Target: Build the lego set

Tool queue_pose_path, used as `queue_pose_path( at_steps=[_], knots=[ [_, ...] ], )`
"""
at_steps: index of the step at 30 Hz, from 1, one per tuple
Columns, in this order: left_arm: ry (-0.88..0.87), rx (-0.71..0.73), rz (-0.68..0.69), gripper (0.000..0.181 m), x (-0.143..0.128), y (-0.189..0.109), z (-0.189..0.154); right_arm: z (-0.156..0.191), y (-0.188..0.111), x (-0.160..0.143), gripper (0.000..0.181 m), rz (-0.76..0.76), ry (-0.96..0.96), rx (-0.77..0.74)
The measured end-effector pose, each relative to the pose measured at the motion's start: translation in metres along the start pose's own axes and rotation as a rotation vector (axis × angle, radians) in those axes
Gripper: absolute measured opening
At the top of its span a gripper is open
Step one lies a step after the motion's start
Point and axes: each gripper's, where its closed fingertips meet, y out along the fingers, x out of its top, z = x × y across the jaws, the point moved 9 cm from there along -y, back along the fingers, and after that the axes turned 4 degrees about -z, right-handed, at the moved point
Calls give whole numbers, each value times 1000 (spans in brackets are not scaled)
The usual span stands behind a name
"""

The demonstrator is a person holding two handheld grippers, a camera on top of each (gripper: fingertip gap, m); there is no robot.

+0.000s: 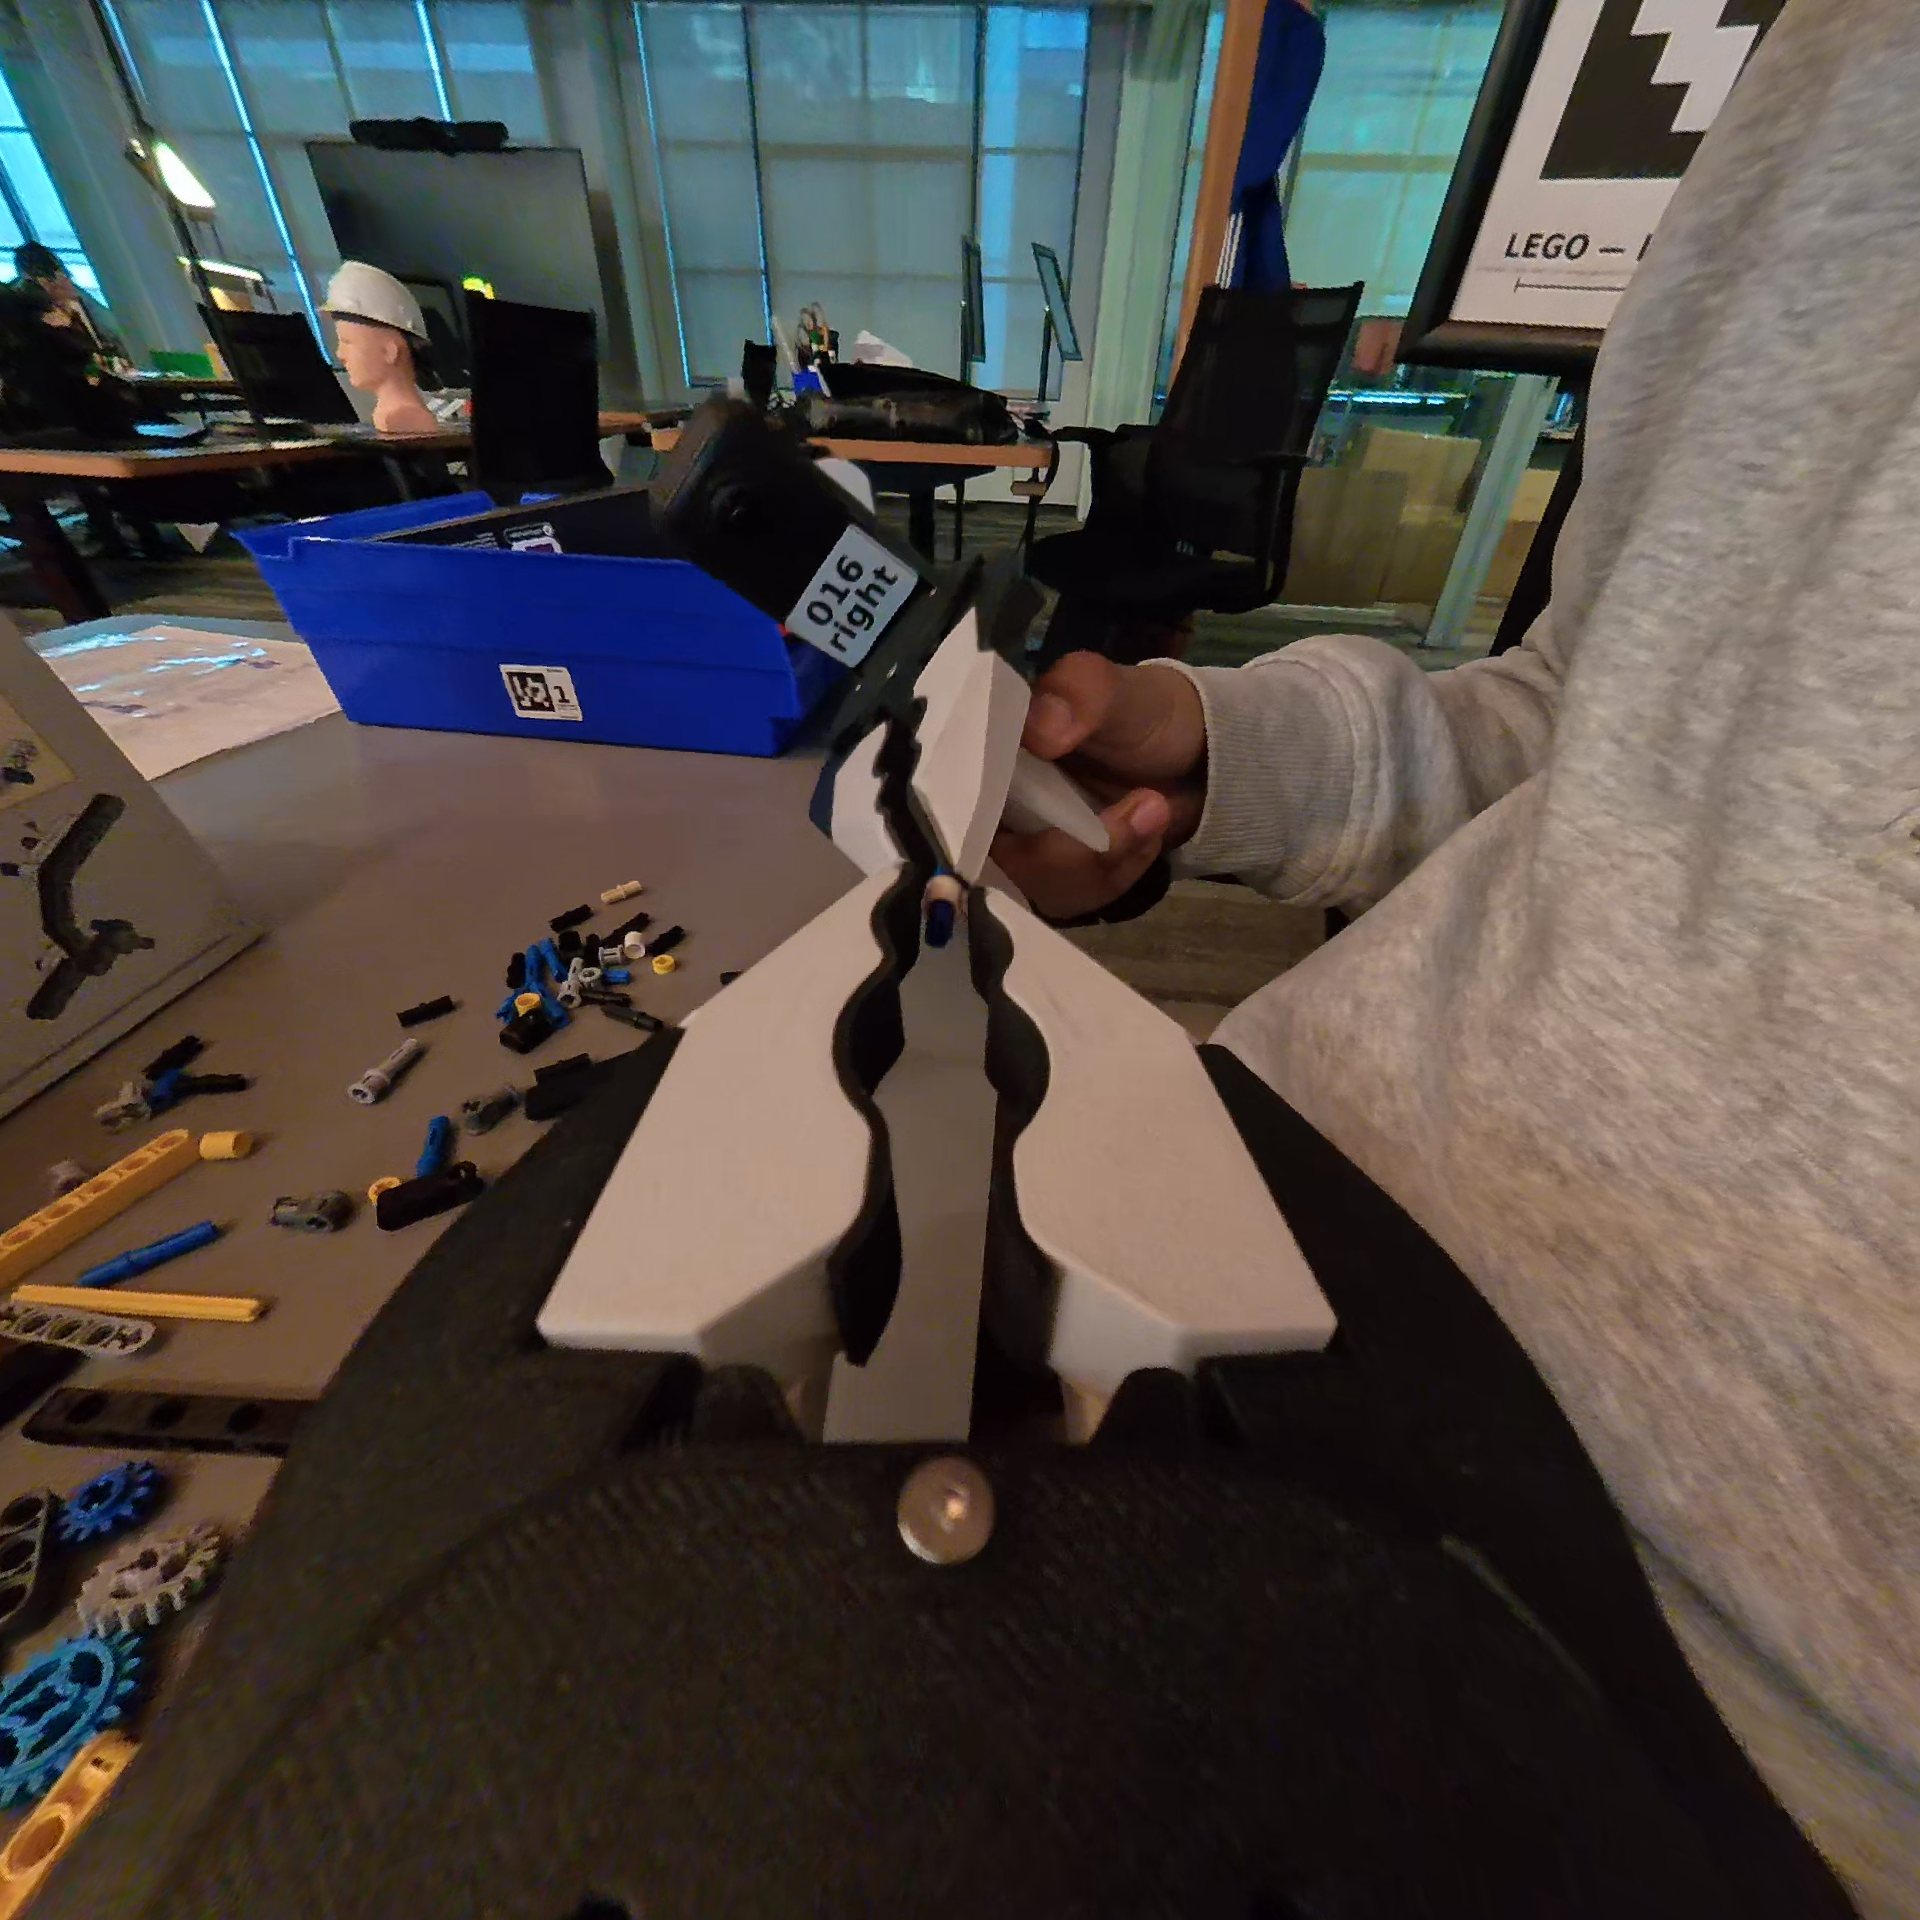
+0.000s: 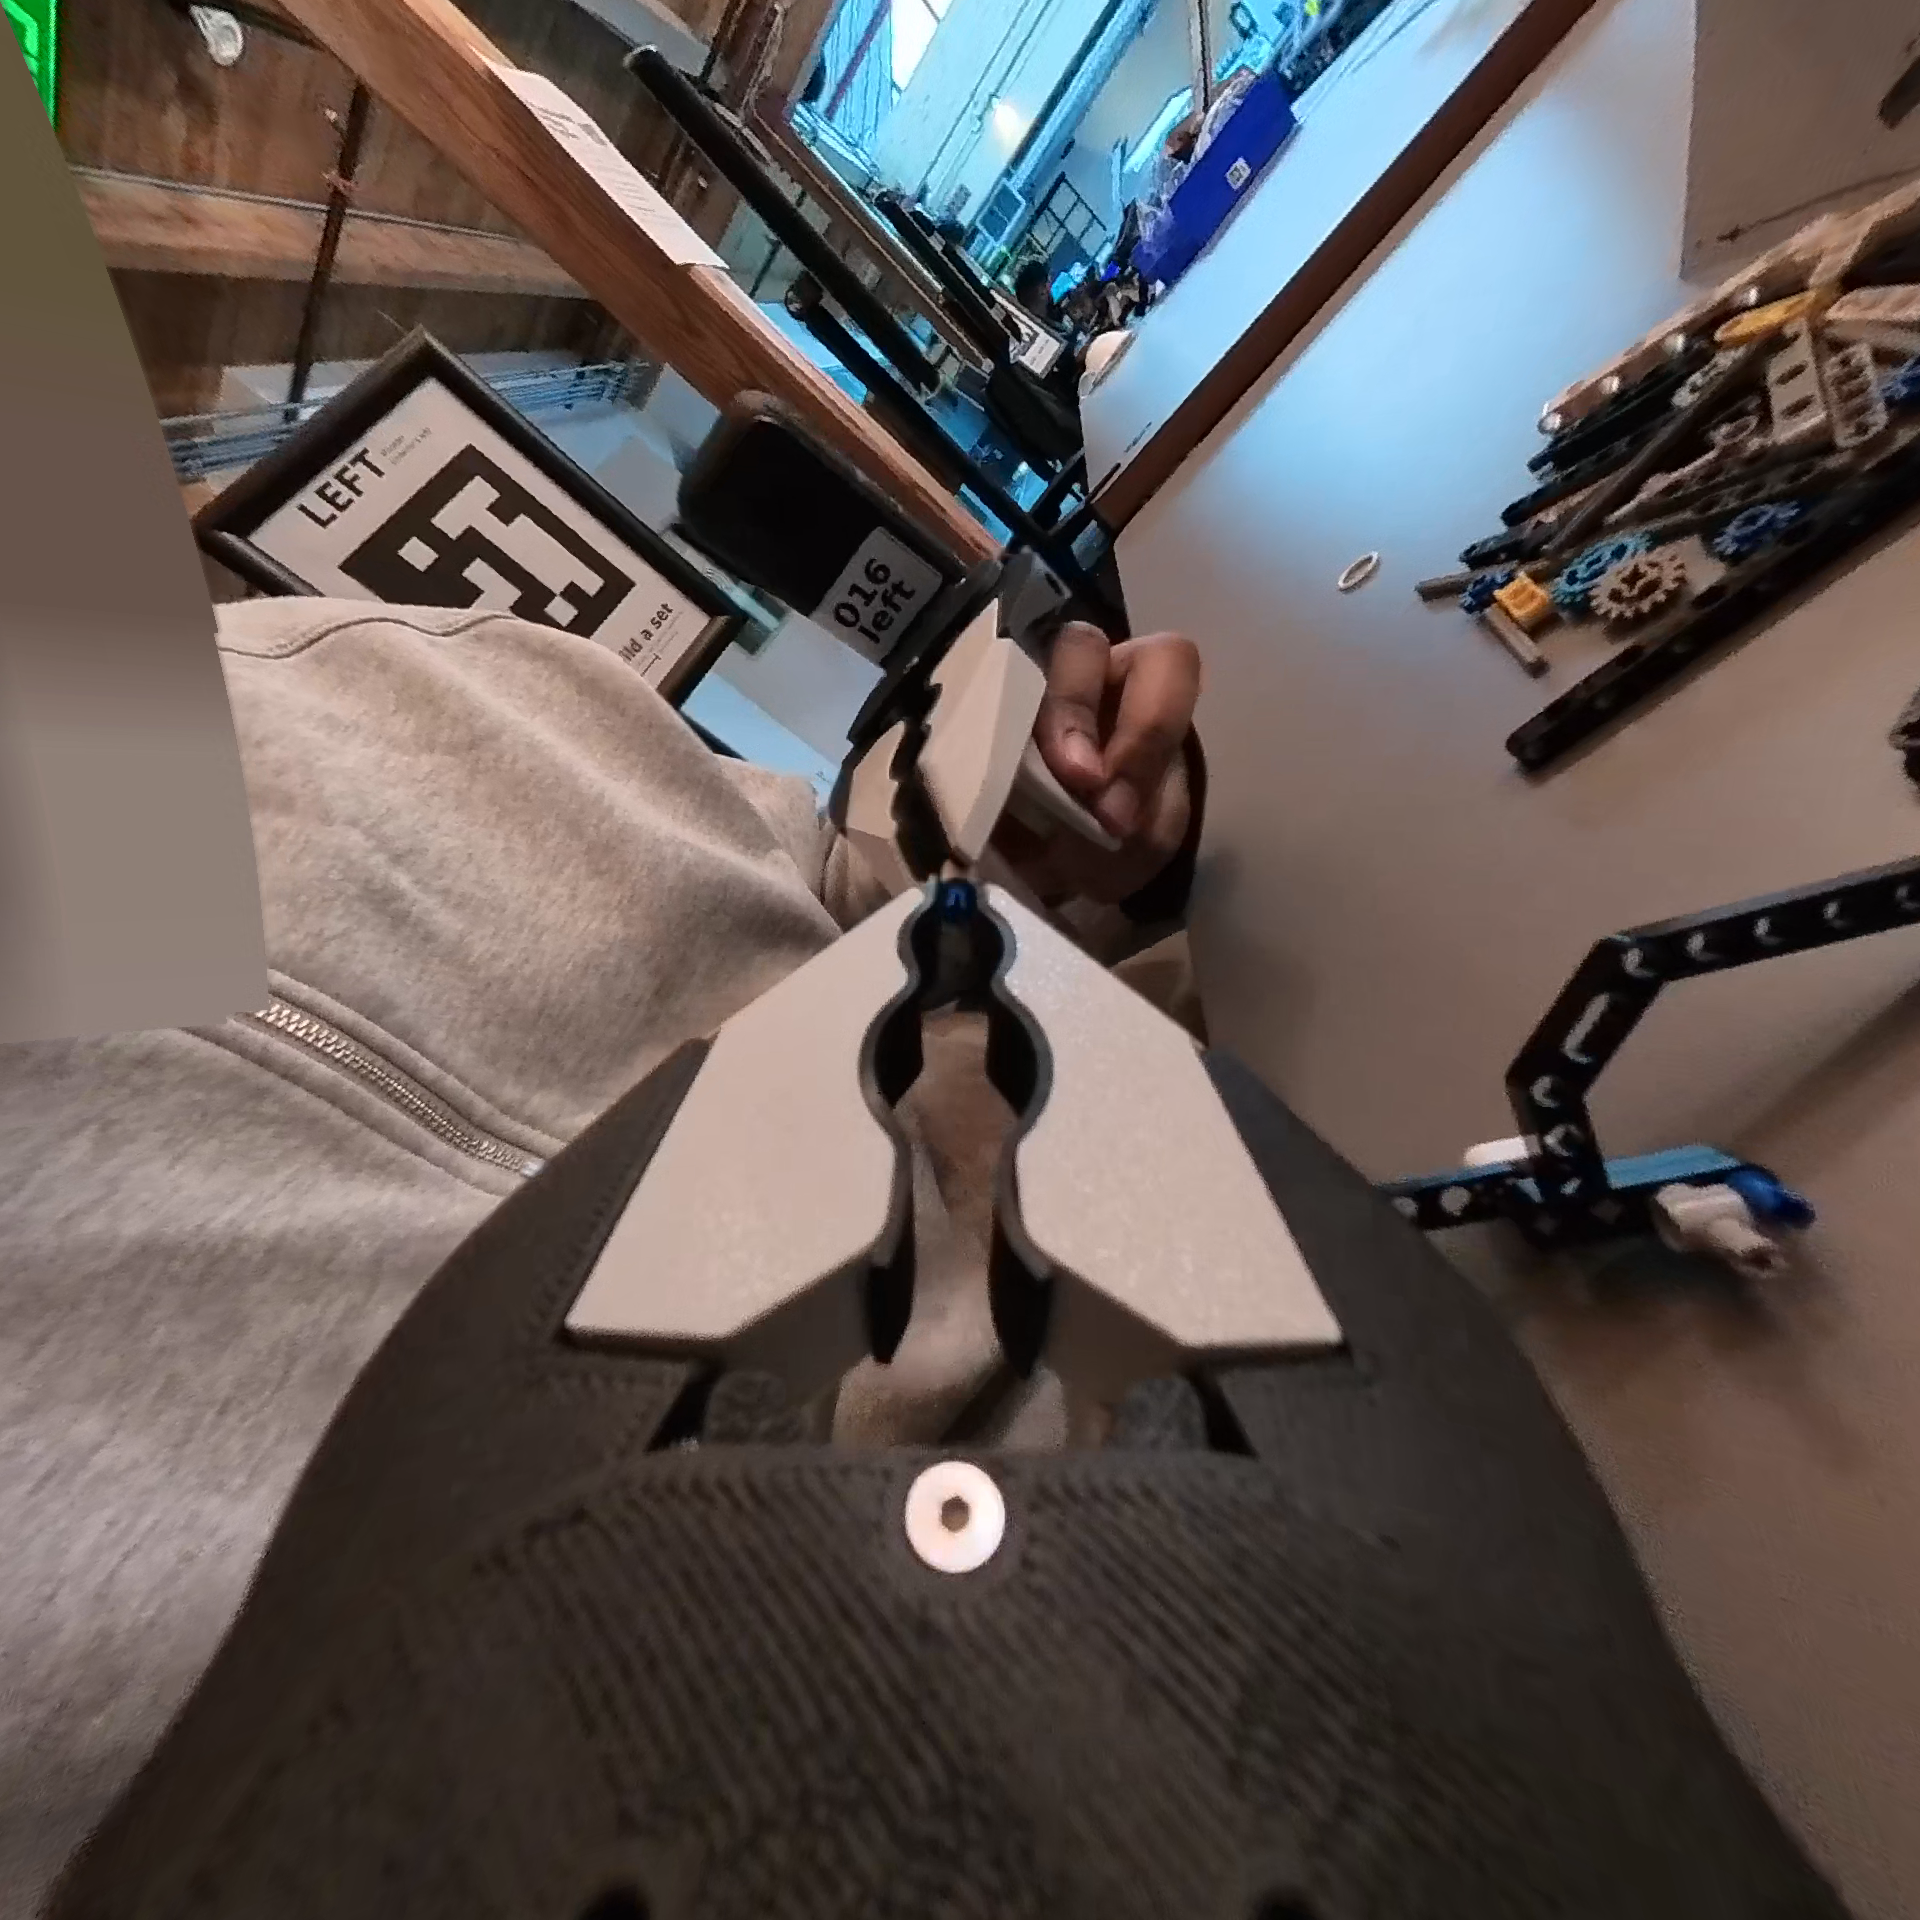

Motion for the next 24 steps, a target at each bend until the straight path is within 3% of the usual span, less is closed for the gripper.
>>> queue_pose_path(
  at_steps=[8, 24],
  knots=[
    [20, -5, 12, 7, 0, -1, 0, -6, -2, -3, 2, 5, 132, 34],
    [35, 11, 49, 7, -2, 2, -2, -9, -2, -4, 3, -12, 195, 54]
  ],
)
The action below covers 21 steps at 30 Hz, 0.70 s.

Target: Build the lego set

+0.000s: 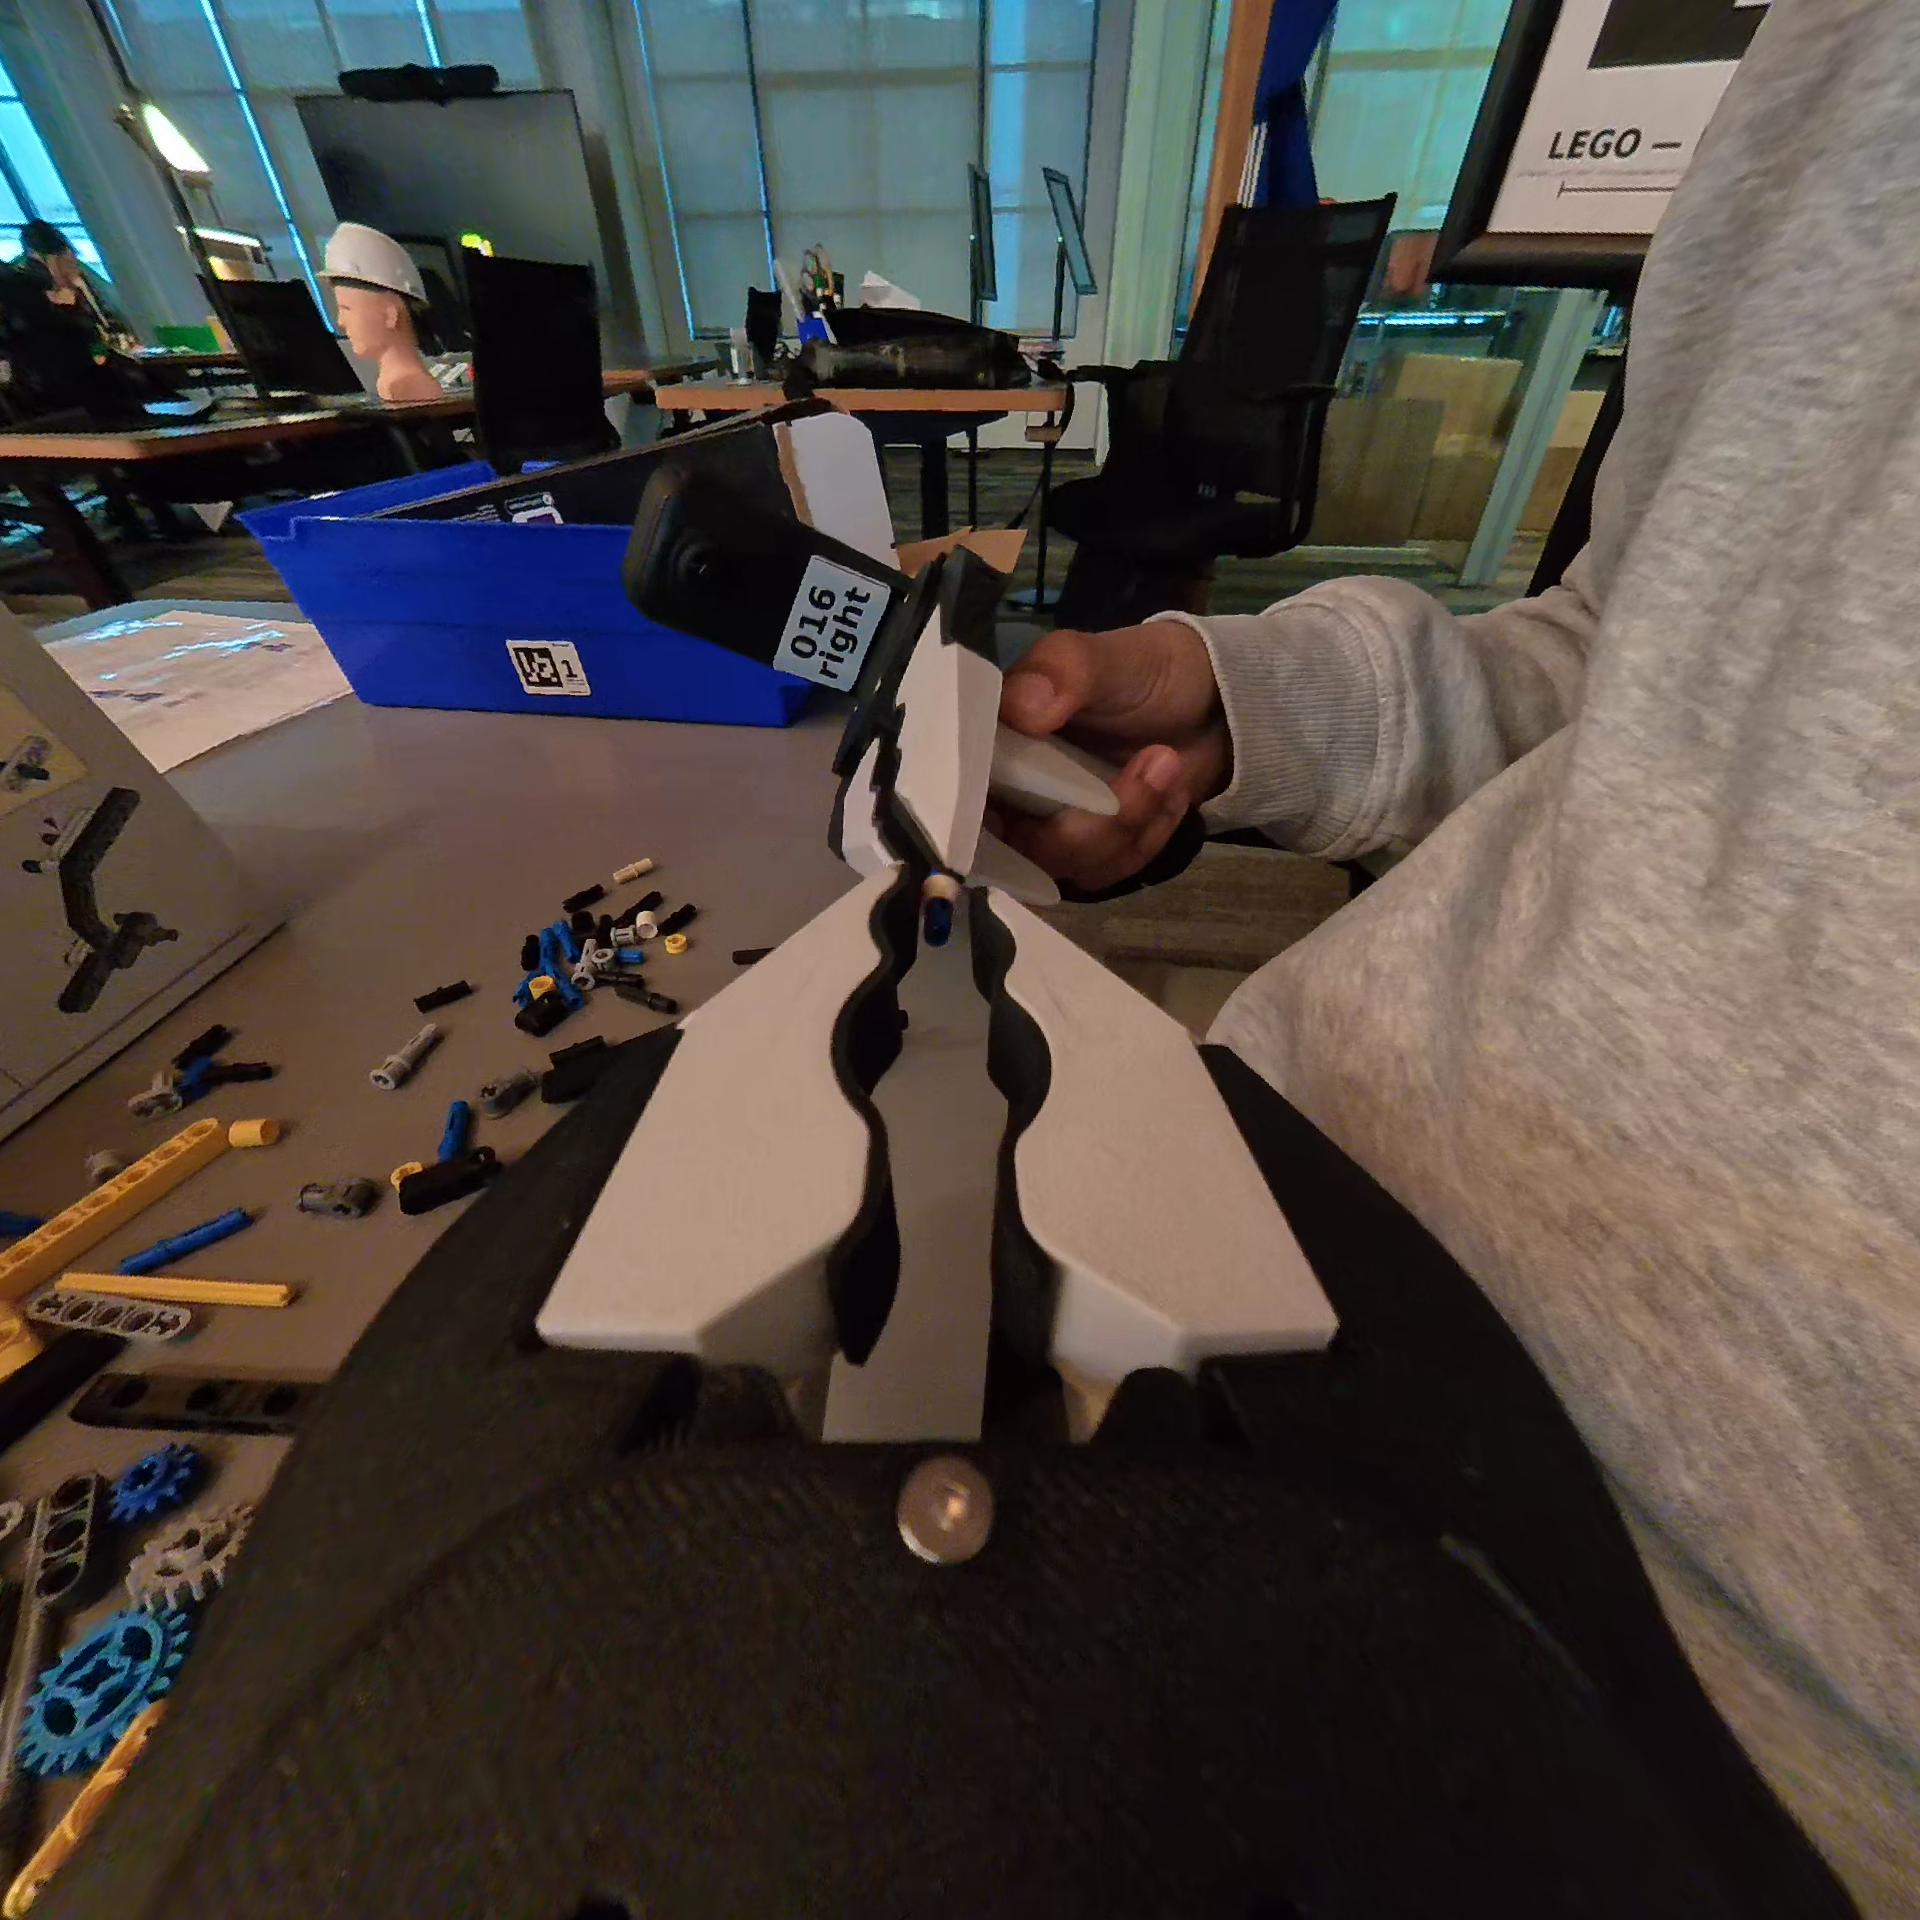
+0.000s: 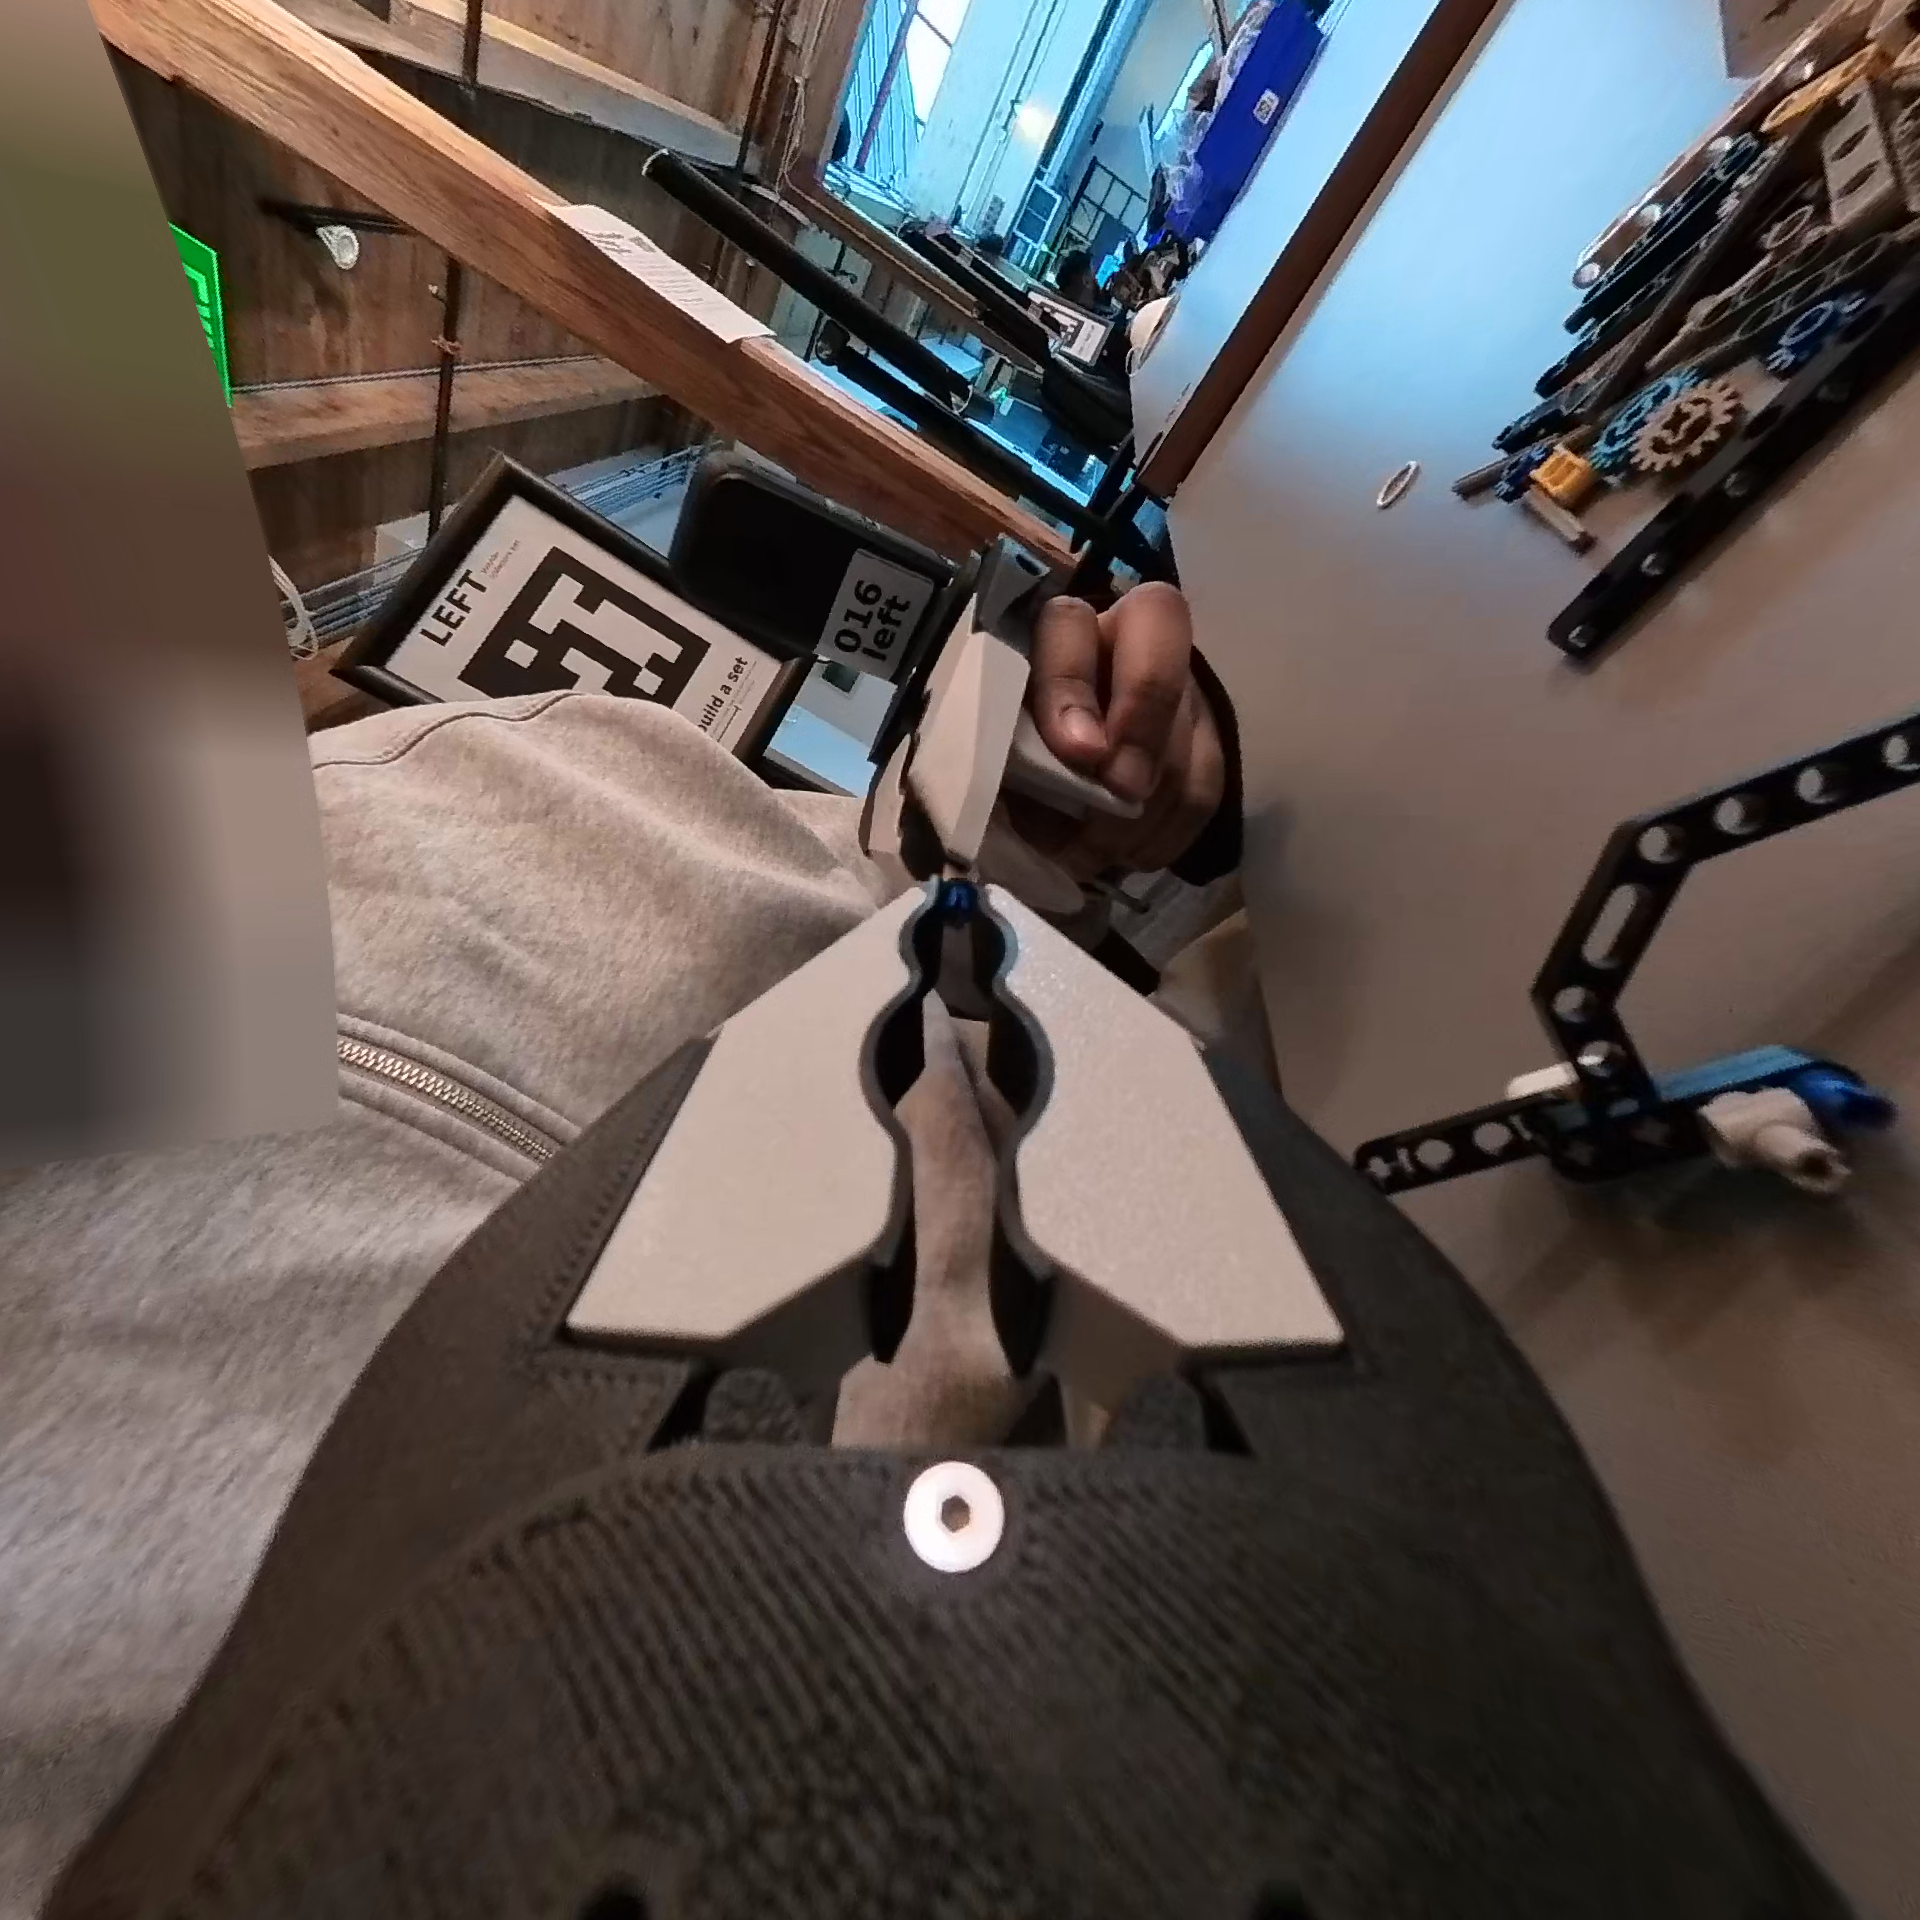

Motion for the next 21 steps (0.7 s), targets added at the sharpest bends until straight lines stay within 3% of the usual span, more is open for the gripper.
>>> queue_pose_path(
  at_steps=[21],
  knots=[
    [-3, -2, 2, 5, 0, 0, 0, -1, 1, -1, 2, 2, 22, 14]
  ],
)
